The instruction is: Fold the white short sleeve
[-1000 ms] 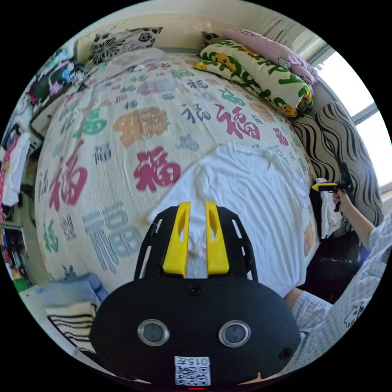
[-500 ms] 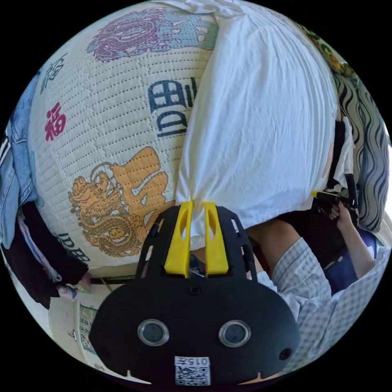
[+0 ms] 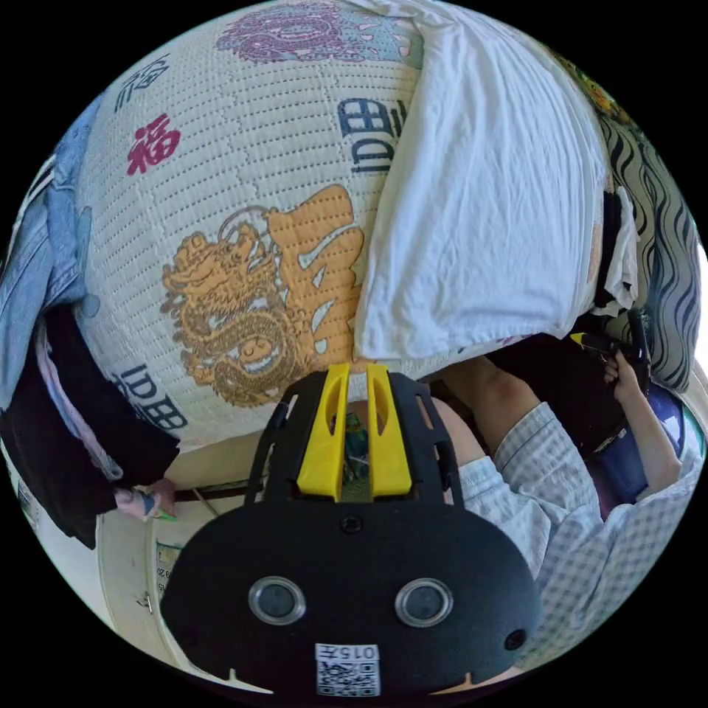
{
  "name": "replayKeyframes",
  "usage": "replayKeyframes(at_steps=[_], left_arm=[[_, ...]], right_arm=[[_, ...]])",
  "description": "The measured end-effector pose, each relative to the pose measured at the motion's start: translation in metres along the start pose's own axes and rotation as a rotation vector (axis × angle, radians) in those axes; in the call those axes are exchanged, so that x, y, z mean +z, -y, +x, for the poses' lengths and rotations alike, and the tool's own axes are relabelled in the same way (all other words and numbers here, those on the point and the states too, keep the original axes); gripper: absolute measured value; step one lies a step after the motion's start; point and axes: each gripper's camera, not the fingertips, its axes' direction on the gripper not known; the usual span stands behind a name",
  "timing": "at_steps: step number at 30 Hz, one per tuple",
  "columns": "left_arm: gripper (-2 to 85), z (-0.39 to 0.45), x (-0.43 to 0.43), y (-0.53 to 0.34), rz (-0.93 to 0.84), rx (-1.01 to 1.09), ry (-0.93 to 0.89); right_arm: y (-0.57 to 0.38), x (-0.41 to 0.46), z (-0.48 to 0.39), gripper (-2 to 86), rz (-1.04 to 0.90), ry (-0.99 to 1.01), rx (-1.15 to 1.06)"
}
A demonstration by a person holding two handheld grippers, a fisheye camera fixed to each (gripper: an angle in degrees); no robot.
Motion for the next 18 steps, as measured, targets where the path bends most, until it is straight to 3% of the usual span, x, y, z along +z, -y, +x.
replayKeyframes(at_steps=[6,12,18], left_arm=[[-0.7,0.022,-0.029,-0.100,0.227,0.034,-0.096],[-0.9,0.073,-0.097,-0.187,0.674,0.182,-0.083],[-0.6,0.138,-0.147,-0.273,1.047,0.430,0.139]], right_arm=[[-0.108,0.011,-0.031,-0.2,0.250,0.036,0.027],[-0.237,-0.004,-0.097,-0.5,0.796,0.147,-0.071],[-0.372,-0.004,-0.173,-0.4,1.278,-0.185,-0.103]])
